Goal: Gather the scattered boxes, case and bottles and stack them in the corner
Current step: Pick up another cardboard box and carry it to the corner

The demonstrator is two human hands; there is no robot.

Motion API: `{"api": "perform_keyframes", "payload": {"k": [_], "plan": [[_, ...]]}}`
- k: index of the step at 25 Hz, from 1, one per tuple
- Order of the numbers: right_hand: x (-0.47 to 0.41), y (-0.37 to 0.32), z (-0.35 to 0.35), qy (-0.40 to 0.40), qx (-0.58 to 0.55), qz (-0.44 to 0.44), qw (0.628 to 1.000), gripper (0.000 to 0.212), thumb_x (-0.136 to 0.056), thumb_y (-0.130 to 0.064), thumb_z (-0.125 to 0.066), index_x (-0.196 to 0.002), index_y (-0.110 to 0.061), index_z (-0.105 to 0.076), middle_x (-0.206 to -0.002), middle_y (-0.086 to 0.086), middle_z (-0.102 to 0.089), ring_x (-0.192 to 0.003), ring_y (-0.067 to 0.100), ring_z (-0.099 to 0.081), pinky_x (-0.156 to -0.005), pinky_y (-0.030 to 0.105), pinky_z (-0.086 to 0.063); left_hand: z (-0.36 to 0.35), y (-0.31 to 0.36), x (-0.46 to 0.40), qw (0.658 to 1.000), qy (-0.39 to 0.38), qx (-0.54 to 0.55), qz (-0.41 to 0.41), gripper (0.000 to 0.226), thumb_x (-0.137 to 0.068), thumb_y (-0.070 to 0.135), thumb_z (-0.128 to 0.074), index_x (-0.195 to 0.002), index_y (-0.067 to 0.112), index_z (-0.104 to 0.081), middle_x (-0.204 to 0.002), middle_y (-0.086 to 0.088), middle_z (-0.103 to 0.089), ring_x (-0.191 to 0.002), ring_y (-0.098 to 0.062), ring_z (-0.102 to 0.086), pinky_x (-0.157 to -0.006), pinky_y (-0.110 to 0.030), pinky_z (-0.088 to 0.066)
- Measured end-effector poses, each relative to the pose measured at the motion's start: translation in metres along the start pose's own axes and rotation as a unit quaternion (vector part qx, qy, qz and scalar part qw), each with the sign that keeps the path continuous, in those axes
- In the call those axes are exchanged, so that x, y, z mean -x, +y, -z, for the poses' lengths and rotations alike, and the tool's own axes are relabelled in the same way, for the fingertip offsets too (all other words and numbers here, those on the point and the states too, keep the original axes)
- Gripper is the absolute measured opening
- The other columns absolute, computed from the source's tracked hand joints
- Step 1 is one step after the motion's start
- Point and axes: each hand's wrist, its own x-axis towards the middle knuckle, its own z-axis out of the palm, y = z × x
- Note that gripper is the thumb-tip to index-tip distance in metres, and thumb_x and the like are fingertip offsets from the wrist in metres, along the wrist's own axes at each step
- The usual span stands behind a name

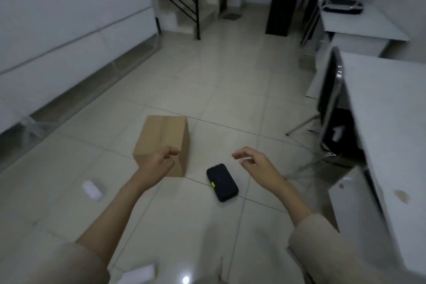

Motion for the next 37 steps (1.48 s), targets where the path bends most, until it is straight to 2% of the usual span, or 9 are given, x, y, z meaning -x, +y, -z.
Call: {"api": "perform_keyframes", "payload": {"k": [6, 10, 14, 19, 24, 27, 33, 35, 37], "plan": [[-0.089, -0.043, -0.074, -0.089, 0.012, 0.016, 0.996, 0.023, -0.094, -0.012, -0.044, -0.106, -0.020, -0.062, -0.111, -0.007, -0.062, -0.099, 0.006, -0.057, -0.081, 0.014, -0.042, 0.073, -0.072, -0.016, 0.993, 0.102, 0.022, 0.062, 0.028, -0.090, 0.004, -0.045, -0.113, 0.013, -0.060, -0.118, -0.002, -0.061, -0.110, -0.016, -0.053, -0.090, -0.024, -0.037], [-0.161, -0.057, -0.101, -0.127, 0.015, 0.025, 0.992, 0.024, -0.094, -0.009, -0.044, -0.108, -0.017, -0.063, -0.111, -0.005, -0.062, -0.099, 0.006, -0.057, -0.079, 0.007, -0.040, 0.096, -0.102, -0.044, 0.981, 0.160, 0.044, 0.104, 0.026, -0.092, 0.008, -0.045, -0.111, 0.015, -0.060, -0.117, 0.000, -0.060, -0.111, -0.017, -0.052, -0.089, -0.024, -0.035], [-0.249, -0.062, -0.120, -0.181, 0.021, 0.031, 0.983, 0.025, -0.094, -0.008, -0.043, -0.109, -0.015, -0.062, -0.109, -0.008, -0.061, -0.094, -0.005, -0.054, -0.073, 0.002, -0.040, 0.108, -0.128, -0.092, 0.961, 0.224, 0.055, 0.152, 0.027, -0.092, 0.007, -0.043, -0.112, 0.016, -0.060, -0.121, 0.000, -0.060, -0.117, -0.017, -0.049, -0.091, -0.024, -0.033], [-0.362, -0.057, -0.131, -0.233, 0.031, 0.011, 0.972, 0.027, -0.093, -0.008, -0.043, -0.100, -0.026, -0.062, -0.106, -0.011, -0.061, -0.093, -0.004, -0.054, -0.074, 0.007, -0.039, 0.112, -0.147, -0.170, 0.932, 0.275, 0.072, 0.225, 0.027, -0.092, 0.005, -0.043, -0.112, 0.012, -0.059, -0.124, -0.003, -0.058, -0.118, -0.017, -0.048, -0.093, -0.023, -0.032], [-0.464, -0.040, -0.158, -0.263, 0.043, -0.017, 0.964, 0.029, -0.091, -0.002, -0.041, -0.106, -0.016, -0.061, -0.110, -0.005, -0.058, -0.099, 0.004, -0.052, -0.069, 0.001, -0.039, 0.106, -0.174, -0.242, 0.908, 0.299, 0.086, 0.280, 0.028, -0.091, 0.009, -0.044, -0.114, 0.015, -0.059, -0.123, 0.000, -0.059, -0.115, -0.013, -0.048, -0.092, -0.024, -0.034], [-0.518, -0.018, -0.184, -0.271, 0.060, -0.026, 0.960, 0.030, -0.091, -0.002, -0.040, -0.106, -0.019, -0.060, -0.114, -0.004, -0.058, -0.084, 0.000, -0.052, -0.061, 0.005, -0.037, 0.093, -0.205, -0.282, 0.896, 0.298, 0.088, 0.317, 0.029, -0.091, 0.011, -0.045, -0.117, 0.016, -0.056, -0.124, 0.000, -0.058, -0.117, -0.018, -0.049, -0.091, -0.026, -0.036], [-0.627, 0.074, -0.251, -0.249, 0.092, -0.055, 0.962, 0.036, -0.089, 0.002, -0.041, -0.115, -0.017, -0.057, -0.126, 0.003, -0.053, -0.110, 0.017, -0.049, -0.085, 0.020, -0.037, 0.034, -0.297, -0.376, 0.874, 0.262, 0.134, 0.388, 0.034, -0.092, 0.011, -0.046, -0.126, 0.011, -0.048, -0.129, -0.008, -0.051, -0.119, -0.023, -0.046, -0.093, -0.025, -0.035], [-0.661, 0.114, -0.276, -0.255, 0.113, -0.054, 0.959, 0.038, -0.089, 0.001, -0.042, -0.120, -0.019, -0.054, -0.130, 0.002, -0.049, -0.113, 0.016, -0.046, -0.089, 0.024, -0.035, 0.004, -0.330, -0.407, 0.854, 0.261, 0.169, 0.417, 0.037, -0.091, 0.009, -0.047, -0.128, 0.008, -0.044, -0.132, -0.011, -0.046, -0.119, -0.022, -0.045, -0.093, -0.024, -0.035], [-0.693, 0.153, -0.299, -0.259, 0.127, -0.044, 0.957, 0.041, -0.088, -0.001, -0.043, -0.123, -0.021, -0.051, -0.130, 0.000, -0.045, -0.112, 0.012, -0.043, -0.088, 0.025, -0.034, -0.026, -0.364, -0.434, 0.837, 0.264, 0.193, 0.439, 0.041, -0.091, 0.008, -0.049, -0.130, 0.007, -0.040, -0.132, -0.012, -0.042, -0.110, -0.018, -0.045, -0.086, -0.019, -0.032]]}}
